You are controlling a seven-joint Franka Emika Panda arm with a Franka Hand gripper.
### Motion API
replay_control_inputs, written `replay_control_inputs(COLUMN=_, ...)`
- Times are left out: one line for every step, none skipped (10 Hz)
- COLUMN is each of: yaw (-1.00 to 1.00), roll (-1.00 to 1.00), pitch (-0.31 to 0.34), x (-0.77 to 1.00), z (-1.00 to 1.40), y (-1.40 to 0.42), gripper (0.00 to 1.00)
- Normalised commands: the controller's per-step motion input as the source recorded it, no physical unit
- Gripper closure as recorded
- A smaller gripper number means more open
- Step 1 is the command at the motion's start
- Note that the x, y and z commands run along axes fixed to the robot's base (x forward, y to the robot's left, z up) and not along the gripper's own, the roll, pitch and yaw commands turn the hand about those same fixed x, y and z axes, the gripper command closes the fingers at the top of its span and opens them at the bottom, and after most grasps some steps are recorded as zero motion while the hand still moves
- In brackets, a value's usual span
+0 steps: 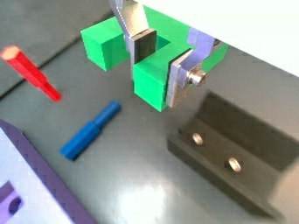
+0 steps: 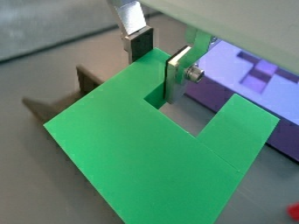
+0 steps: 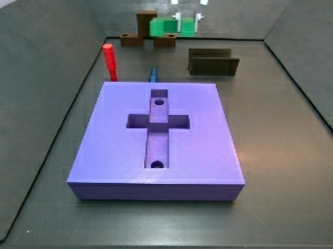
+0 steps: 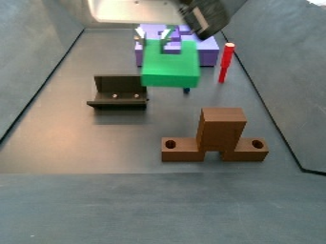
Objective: Pick up the green object. Move up. Place the green object on the fixture. Regrasp the green object. Move to above the board. Insert the green object.
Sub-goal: Place the green object on the fixture.
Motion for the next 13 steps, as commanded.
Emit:
replay_control_inputs(yaw=-0.28, roll=-1.0, pitch=-0.54, x=0.62, z=0.01, y=0.08, gripper=1.0)
replay_control_inputs(yaw=-0.19, roll=-1.0, pitch=-0.546, x=0.65, z=0.0, y=0.09, gripper=1.0)
replay_control_inputs(yaw=0.0, roll=-1.0, pitch=-0.134, x=0.58, z=0.0, y=0.08, gripper=1.0)
replay_control_inputs(yaw=0.0, roll=-1.0, pitch=0.183, x=0.62, z=0.09, y=0.0, gripper=1.0)
replay_control_inputs(yaw=0.0, roll=-1.0, pitch=0.314, x=0.62, z=0.11, y=0.0, gripper=1.0)
replay_control_inputs(yaw=0.0, roll=-1.0, pitch=0.306, x=0.64, z=0.11, y=0.0, gripper=1.0)
replay_control_inputs(yaw=0.0, roll=-1.0, pitch=0.266, x=0.66, z=0.1, y=0.0, gripper=1.0)
replay_control_inputs(yaw=0.0, roll=-1.0, pitch=0.026, x=0.73, z=0.01, y=0.0, gripper=1.0)
replay_control_inputs(yaw=0.0, roll=-0.91, pitch=-0.094, x=0.68, z=0.0, y=0.0, gripper=1.0)
replay_control_inputs(yaw=0.0, roll=-0.58, pitch=-0.009, x=0.53, z=0.0, y=0.09, gripper=1.0)
replay_control_inputs(yaw=-0.02, roll=-0.25, pitch=0.051, x=0.48, z=-0.06, y=0.07, gripper=1.0)
replay_control_inputs(yaw=-0.16, roll=-0.08, pitch=0.0, x=0.75, z=-0.28, y=0.0, gripper=1.0)
replay_control_inputs(yaw=-0.2, roll=-0.07, pitch=0.049, x=0.88, z=-0.42, y=0.01, gripper=1.0)
